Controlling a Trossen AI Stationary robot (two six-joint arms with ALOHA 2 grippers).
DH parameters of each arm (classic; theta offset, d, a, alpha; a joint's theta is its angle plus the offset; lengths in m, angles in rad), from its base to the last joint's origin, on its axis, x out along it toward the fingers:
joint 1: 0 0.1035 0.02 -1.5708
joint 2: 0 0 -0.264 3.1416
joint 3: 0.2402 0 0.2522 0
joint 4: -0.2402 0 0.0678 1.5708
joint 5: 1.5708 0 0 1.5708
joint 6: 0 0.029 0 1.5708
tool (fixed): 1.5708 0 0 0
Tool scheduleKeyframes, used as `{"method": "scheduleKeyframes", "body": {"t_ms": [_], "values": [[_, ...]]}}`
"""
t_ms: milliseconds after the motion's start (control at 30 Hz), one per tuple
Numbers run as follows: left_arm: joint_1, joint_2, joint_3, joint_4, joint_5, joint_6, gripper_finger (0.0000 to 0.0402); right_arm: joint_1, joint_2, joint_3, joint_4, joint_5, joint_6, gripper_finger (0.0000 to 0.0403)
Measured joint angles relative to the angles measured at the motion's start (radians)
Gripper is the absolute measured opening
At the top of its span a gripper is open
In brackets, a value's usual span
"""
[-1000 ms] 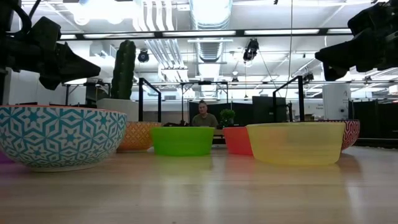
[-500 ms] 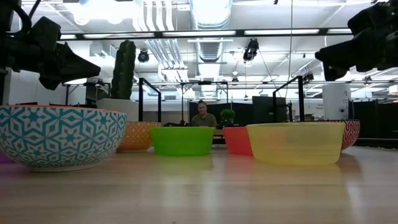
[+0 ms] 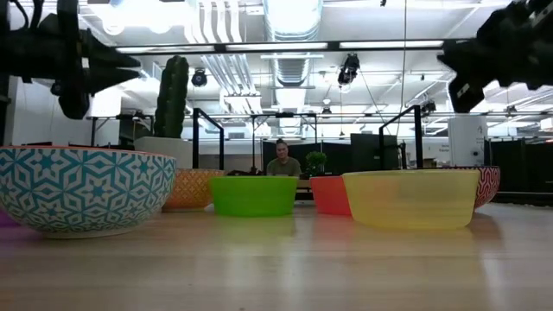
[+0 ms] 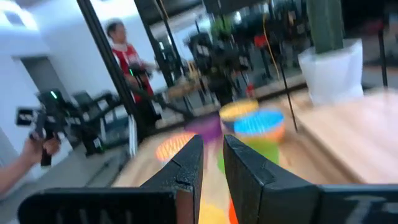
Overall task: Place and stack bowls onto a shelf
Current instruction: Put the orange bowl on the shelf
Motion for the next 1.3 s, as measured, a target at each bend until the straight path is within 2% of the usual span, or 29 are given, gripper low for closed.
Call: {"method": "scheduleKeyframes", "body": {"t_ms": [233,500,600,667,800,867,1033,1167,1300], "values": [[0.000,0.000,0.000,0.179,-0.009,0.121,0.0077,0.000,0.078,0.061,0.049,0.085,-0.018,0.0052],[0.000,0.005,0.000,0.303,-0.005,0.124,0.0077,0.000,0.337,0.236,0.045,0.098,-0.067,0.0052],[0.000,0.023,0.000,0.388,0.003,0.187,0.0077,0.000,0.440,0.319,0.000,0.098,-0.070,0.0052],[0.002,0.050,0.000,0.470,0.061,0.247,0.0077,0.000,0.502,0.378,-0.063,0.098,-0.082,0.0052],[0.001,0.131,0.000,0.632,0.245,0.356,0.0077,0.000,0.613,0.494,-0.173,0.097,-0.099,0.0052],[0.000,0.174,0.000,0.685,0.276,0.386,0.0077,0.000,0.668,0.542,-0.236,0.097,-0.113,0.0052],[0.001,0.272,0.008,0.740,0.265,0.495,0.0077,0.000,0.779,0.665,-0.324,0.096,-0.140,0.0052],[0.002,0.334,0.080,0.739,0.168,0.684,0.0077,0.000,0.872,0.751,-0.397,0.096,-0.172,0.0052],[0.002,0.384,0.161,0.619,0.125,0.852,0.0077,0.000,0.951,0.849,-0.441,0.098,-0.239,0.0052]]}}
